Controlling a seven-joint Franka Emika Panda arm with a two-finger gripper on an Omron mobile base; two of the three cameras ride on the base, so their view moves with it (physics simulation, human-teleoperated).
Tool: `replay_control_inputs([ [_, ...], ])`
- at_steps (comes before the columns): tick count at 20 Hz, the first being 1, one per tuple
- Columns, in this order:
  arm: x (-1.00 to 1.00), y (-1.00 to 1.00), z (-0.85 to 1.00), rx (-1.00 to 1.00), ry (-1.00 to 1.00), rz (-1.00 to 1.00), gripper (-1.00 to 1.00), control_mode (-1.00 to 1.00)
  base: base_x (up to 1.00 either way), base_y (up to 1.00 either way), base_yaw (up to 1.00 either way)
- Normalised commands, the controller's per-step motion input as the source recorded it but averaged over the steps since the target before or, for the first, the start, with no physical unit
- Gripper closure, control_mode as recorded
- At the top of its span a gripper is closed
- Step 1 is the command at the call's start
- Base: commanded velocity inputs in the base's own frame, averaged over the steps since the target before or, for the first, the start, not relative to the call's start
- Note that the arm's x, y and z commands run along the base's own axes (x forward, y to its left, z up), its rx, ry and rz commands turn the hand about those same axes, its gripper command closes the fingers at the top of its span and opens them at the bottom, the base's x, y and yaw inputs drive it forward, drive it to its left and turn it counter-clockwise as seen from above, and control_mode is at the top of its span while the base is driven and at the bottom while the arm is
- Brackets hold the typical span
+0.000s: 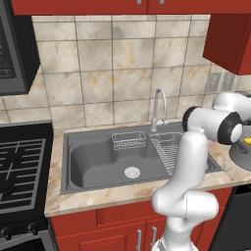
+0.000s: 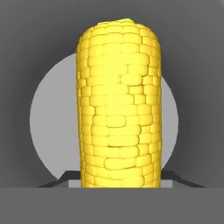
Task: Dump the corn from the pot into the sink. Then turn on the water and wash the corn. Then turn off the water and put the corn back in the pot.
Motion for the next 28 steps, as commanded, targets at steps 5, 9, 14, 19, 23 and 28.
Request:
replay_control_inputs([
  [5, 0.00, -0.10, -0.11, 0.00, 0.01, 0.00, -1.00, -1.00, 0.00, 0.00, 0.00],
  [9, 0.00, 0.00, 0.00, 0.00, 0.02, 0.00, -1.00, -1.00, 0.00, 0.00, 0.00],
  [14, 0.00, 0.00, 0.00, 0.00, 0.00, 0.00, -1.00, -1.00, 0.00, 0.00, 0.00],
  [19, 0.00, 0.00, 0.00, 0.00, 0.00, 0.00, -1.00, -1.00, 0.00, 0.00, 0.00],
  [23, -0.01, 0.00, 0.05, 0.00, 0.00, 0.00, -1.00, -1.00, 0.00, 0.00, 0.00],
  [28, -0.28, 0.00, 0.30, 0.00, -0.08, 0.00, -1.00, -1.00, 0.00, 0.00, 0.00],
])
